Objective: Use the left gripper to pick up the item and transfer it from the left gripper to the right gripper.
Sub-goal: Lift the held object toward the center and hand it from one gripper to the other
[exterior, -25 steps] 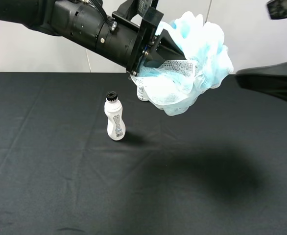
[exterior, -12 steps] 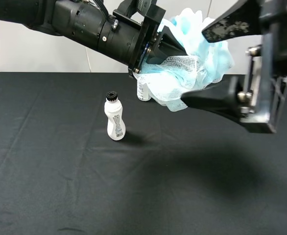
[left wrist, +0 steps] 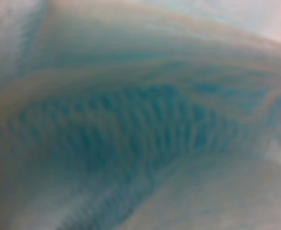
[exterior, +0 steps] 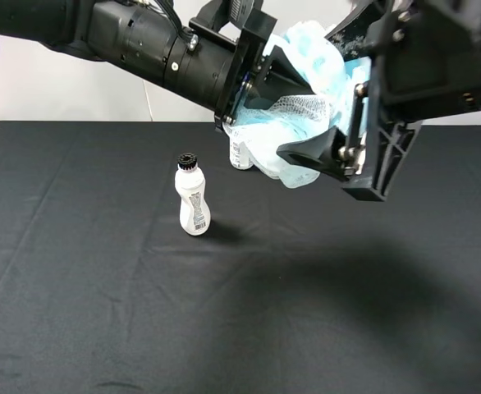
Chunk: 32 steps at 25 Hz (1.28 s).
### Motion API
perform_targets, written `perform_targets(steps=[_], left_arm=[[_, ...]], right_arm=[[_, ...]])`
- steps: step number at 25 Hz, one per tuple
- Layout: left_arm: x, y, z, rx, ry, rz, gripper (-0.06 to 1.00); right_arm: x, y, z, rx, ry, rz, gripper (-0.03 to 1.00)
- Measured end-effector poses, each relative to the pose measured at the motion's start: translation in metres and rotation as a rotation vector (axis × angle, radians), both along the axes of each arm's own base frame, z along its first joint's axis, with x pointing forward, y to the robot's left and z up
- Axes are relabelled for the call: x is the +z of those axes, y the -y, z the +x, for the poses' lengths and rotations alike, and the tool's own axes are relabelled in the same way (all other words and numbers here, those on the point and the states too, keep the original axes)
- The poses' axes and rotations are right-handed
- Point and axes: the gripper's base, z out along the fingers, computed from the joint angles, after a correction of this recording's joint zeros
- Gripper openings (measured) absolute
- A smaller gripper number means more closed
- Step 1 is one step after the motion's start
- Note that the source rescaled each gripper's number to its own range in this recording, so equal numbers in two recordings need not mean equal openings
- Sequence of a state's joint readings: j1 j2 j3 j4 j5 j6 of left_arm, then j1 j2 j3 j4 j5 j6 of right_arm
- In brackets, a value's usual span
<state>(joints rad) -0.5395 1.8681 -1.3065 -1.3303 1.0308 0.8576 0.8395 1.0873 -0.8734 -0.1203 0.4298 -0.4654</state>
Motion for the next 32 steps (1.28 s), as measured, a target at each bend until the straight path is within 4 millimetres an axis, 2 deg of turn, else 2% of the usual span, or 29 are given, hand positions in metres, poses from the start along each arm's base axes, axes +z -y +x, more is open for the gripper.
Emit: perform_targets(steps=[9, 32], left_arm=[[0.003, -0.001, -0.004, -0.066, -0.012, -0.061, 0.04], [0.009, 0.0, -0.006, -0.077, 0.005, -0.134, 0.02]], right_arm=[[-0.011, -0.011, 0.012, -0.008, -0.006, -0.035, 0.99], [-0.012, -0.01, 0.012, -0.01, -0.01, -0.065, 1.0]])
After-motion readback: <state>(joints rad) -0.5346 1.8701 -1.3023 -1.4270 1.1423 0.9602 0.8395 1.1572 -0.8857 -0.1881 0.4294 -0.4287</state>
